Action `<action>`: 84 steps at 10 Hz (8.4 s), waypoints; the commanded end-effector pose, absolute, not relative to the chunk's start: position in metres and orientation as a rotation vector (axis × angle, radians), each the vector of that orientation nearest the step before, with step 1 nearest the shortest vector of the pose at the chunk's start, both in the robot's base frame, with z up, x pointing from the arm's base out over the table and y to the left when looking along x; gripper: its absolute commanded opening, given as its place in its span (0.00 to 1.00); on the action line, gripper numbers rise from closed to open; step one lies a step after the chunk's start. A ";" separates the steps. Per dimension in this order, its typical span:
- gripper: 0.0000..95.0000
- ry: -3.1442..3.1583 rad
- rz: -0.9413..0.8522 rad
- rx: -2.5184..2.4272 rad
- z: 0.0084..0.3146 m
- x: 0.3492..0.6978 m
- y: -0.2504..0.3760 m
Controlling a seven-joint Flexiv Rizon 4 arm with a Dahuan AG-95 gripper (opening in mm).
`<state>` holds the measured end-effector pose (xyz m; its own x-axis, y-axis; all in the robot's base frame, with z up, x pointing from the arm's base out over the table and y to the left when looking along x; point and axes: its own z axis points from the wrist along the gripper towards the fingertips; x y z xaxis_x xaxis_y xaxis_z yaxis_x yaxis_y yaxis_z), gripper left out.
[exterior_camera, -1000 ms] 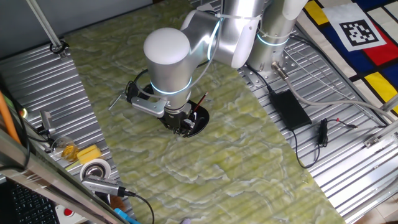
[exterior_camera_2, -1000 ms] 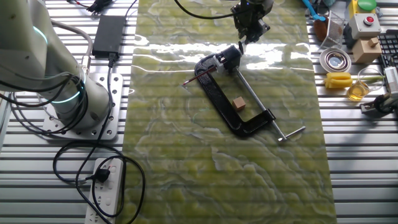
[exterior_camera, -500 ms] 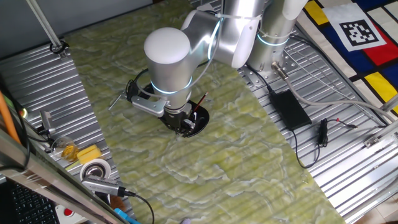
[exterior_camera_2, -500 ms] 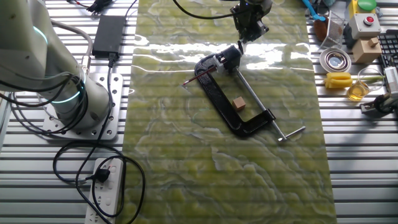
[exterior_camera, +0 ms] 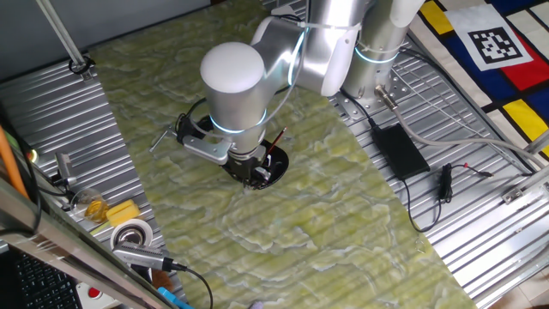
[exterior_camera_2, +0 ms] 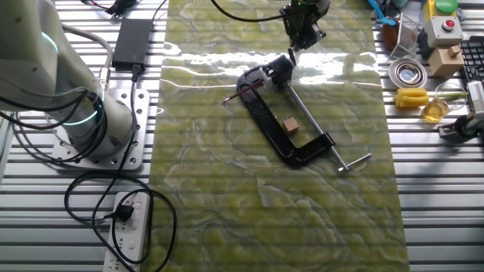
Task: Sharpen the pencil with a pencil sharpener
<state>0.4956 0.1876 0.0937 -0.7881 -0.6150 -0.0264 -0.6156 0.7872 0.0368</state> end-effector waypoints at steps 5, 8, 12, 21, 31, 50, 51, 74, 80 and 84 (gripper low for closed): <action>0.00 2.960 0.067 -1.000 0.085 0.493 0.198; 0.00 2.958 0.049 -1.012 0.076 0.489 0.200; 0.00 2.953 0.081 -0.980 0.069 0.488 0.203; 0.00 2.922 0.066 -1.025 0.047 0.489 0.201; 0.00 2.888 0.073 -1.093 0.039 0.498 0.186; 0.00 2.936 0.123 -1.194 0.068 0.523 0.150; 0.00 2.945 0.128 -1.199 0.070 0.523 0.150; 0.20 3.037 0.139 -0.952 0.125 0.527 0.195; 0.00 3.060 0.100 -0.691 0.148 0.529 0.216; 0.00 3.065 0.053 -0.660 0.153 0.523 0.218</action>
<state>0.5232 0.2195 0.1536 -0.9166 -0.3998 0.0022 -0.3996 0.9165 0.0199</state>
